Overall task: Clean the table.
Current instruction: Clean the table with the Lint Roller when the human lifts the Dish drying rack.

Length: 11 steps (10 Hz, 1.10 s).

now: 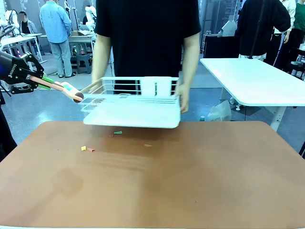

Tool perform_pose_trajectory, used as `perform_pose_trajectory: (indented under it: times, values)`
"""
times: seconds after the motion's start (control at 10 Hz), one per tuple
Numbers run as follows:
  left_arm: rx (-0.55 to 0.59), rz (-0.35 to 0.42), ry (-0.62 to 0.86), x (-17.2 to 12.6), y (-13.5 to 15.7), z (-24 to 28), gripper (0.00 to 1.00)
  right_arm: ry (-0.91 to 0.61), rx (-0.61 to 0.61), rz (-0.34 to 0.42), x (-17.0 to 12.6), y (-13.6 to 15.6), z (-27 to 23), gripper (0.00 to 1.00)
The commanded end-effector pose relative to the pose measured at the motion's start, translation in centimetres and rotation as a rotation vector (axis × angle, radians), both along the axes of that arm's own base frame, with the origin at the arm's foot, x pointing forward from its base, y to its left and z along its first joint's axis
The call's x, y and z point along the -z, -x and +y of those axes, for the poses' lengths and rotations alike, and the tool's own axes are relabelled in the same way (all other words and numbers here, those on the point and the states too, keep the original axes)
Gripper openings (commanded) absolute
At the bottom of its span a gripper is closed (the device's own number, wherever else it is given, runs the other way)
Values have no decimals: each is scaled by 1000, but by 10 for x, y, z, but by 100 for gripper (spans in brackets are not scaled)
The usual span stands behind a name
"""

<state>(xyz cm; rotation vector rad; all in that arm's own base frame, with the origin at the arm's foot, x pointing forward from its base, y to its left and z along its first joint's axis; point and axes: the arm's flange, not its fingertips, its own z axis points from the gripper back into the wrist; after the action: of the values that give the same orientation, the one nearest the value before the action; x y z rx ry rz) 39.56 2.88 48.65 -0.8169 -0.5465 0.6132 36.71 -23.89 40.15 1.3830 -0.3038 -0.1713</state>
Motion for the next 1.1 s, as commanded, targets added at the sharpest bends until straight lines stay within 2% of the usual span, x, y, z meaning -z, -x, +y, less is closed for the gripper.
perform_pose_trajectory:
  times: [0.0, 0.7, 0.8, 0.9, 1.0]
  values:
    - [-2, -2, -5, 0, 0, 0, 0, -5, -2, -1, -3, 0, 1, 100]
    - [-2, -2, -5, 0, 0, 0, 0, -5, -2, -1, -3, 0, 1, 100]
    - [0, 0, 0, 0, 0, 0, 21, -5, -2, -1, -3, 0, 1, 100]
    - [54, -17, -74, -17, -5, 1, 21, -5, -2, -1, -3, 0, 1, 100]
    - [100, 10, -147, -40, -18, 6, 21, -5, -2, -1, -3, 0, 1, 100]
